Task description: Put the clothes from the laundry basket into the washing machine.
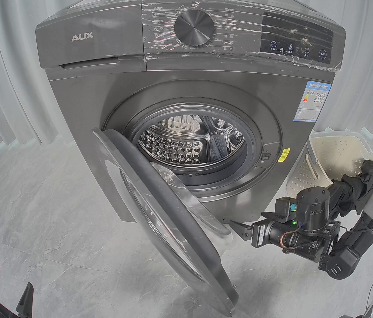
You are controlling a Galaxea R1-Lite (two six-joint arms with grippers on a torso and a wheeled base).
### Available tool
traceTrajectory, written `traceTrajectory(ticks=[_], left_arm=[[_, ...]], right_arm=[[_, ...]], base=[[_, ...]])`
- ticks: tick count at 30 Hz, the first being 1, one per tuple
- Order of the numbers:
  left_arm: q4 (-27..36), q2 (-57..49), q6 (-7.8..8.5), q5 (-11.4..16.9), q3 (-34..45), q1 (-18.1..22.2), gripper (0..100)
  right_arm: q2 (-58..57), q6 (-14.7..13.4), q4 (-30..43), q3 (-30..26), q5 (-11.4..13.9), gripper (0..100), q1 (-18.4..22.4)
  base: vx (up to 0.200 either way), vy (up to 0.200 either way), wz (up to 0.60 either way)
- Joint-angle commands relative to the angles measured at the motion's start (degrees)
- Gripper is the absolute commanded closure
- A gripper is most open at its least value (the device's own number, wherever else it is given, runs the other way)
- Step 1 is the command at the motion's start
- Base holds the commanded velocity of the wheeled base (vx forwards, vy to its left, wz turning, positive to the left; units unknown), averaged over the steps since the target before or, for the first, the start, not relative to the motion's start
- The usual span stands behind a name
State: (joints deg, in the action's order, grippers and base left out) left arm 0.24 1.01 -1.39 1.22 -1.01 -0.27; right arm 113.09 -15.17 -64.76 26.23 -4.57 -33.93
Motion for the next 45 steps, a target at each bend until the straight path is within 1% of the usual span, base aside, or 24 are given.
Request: traceTrajectory(ticks=[1,5,6,8,11,14,19,21,25,27,30,32,33,36,38,39,41,45], left_arm=[[0.02,-0.92,-0.02,0.01,0.84,0.00,0],[0.02,-0.92,-0.02,0.01,0.84,0.00,0],[0.02,-0.92,-0.02,0.01,0.84,0.00,0],[0.02,-0.92,-0.02,0.01,0.84,0.00,0],[0.02,-0.92,-0.02,0.01,0.84,0.00,0],[0.02,-0.92,0.07,0.01,0.84,0.00,0],[0.02,-0.92,0.07,0.01,0.84,0.00,0],[0.02,-0.92,0.07,0.01,0.84,0.00,0],[0.02,-0.92,0.07,0.01,0.84,0.00,0],[0.02,-0.92,0.07,0.01,0.84,0.00,0],[0.02,-0.92,0.07,0.01,0.84,0.00,0],[0.02,-0.92,0.07,0.01,0.84,0.00,0],[0.02,-0.92,0.07,0.01,0.84,0.00,0],[0.02,-0.92,0.07,0.01,0.84,0.00,0],[0.02,-0.92,0.07,0.01,0.84,0.00,0],[0.02,-0.92,0.07,0.01,0.84,0.00,0],[0.02,-0.92,0.07,0.01,0.84,0.00,0],[0.02,-0.92,0.07,0.01,0.84,0.00,0]], right_arm=[[2.84,-0.04,-0.72,-0.39,0.00,0,-1.41],[2.84,-0.04,-2.92,-1.27,0.00,0,-3.60],[2.84,-0.04,-2.92,-1.27,0.00,0,-3.60],[2.66,-0.04,-4.50,-1.71,0.18,0,-5.18],[2.22,-0.13,-5.20,-2.77,0.62,0,-5.89],[1.87,-0.13,-6.35,-2.68,0.79,0,-6.42],[2.22,-0.04,-6.61,-1.54,0.88,0,-5.71],[2.40,0.31,-6.17,0.57,0.62,0,-5.01],[3.98,0.84,-5.56,3.56,0.62,0,-1.67],[5.47,1.63,-5.64,3.91,0.70,0,-0.97],[7.41,2.42,-6.52,3.74,0.79,0,-1.23],[8.90,2.95,-6.87,4.00,0.70,0,-1.76],[9.60,3.12,-7.84,4.35,0.79,0,-2.72],[9.69,3.12,-8.63,4.53,0.70,0,-4.75],[9.69,3.12,-8.63,4.35,0.79,0,-5.27],[9.60,3.04,-8.90,4.09,0.79,0,-6.50],[9.43,2.95,-9.95,4.00,0.88,0,-7.47],[9.25,2.86,-11.18,4.35,1.41,0,-7.65]], base=[[0.000,0.000,0.00],[0.000,0.000,0.00],[0.000,0.000,0.00],[0.000,0.000,0.00],[0.000,0.000,0.00],[0.000,0.000,0.00],[0.000,0.000,0.00],[0.000,0.000,0.00],[-0.150,0.000,0.00],[0.000,0.000,0.00],[0.000,0.000,0.00],[0.000,0.000,0.00],[0.000,0.000,0.00],[0.000,0.000,0.00],[0.000,0.000,0.00],[0.000,0.000,0.00],[0.000,0.000,0.00],[0.000,0.000,0.00]])
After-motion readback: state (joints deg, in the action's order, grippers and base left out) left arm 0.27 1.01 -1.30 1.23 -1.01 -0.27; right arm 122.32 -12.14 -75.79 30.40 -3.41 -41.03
